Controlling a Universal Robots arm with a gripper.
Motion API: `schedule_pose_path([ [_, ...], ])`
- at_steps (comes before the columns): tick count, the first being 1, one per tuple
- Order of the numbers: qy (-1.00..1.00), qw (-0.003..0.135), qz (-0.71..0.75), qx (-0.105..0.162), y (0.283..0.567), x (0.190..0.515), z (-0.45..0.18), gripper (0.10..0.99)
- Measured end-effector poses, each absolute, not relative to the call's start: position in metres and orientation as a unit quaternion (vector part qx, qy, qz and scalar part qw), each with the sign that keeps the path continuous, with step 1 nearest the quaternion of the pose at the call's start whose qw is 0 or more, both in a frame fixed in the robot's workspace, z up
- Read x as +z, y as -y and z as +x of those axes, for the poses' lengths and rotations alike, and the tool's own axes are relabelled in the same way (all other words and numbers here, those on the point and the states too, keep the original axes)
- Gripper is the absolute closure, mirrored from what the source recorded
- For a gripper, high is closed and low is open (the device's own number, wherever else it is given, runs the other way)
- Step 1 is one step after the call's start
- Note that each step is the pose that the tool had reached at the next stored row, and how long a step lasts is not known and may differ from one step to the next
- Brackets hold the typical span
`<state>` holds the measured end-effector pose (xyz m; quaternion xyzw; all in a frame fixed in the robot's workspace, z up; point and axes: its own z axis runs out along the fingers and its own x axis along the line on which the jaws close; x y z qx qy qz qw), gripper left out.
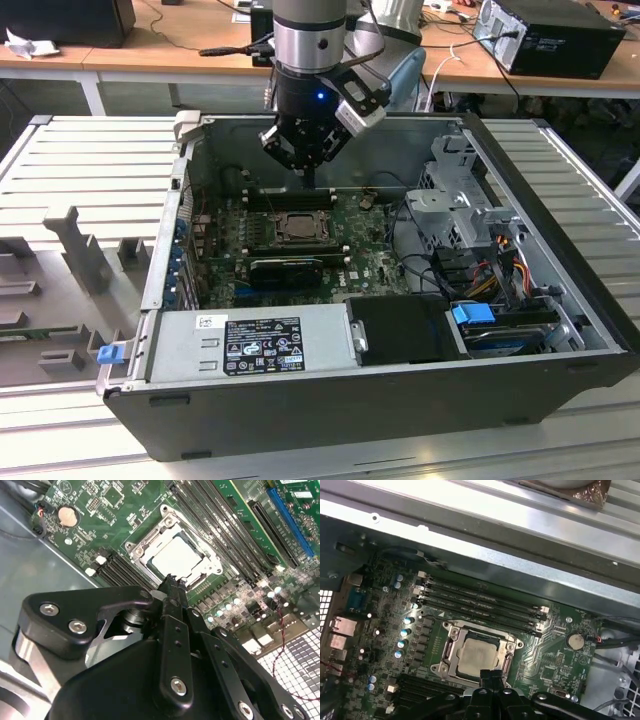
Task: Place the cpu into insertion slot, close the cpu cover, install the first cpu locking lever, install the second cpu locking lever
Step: 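Install the first cpu locking lever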
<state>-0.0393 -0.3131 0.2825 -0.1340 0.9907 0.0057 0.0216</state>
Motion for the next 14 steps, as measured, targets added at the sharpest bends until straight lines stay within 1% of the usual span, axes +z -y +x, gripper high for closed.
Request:
schedule_pose_path([
  [14,-0.993,0.023,-0.119,0.006,0.313,0.281,-0.063,0.98],
])
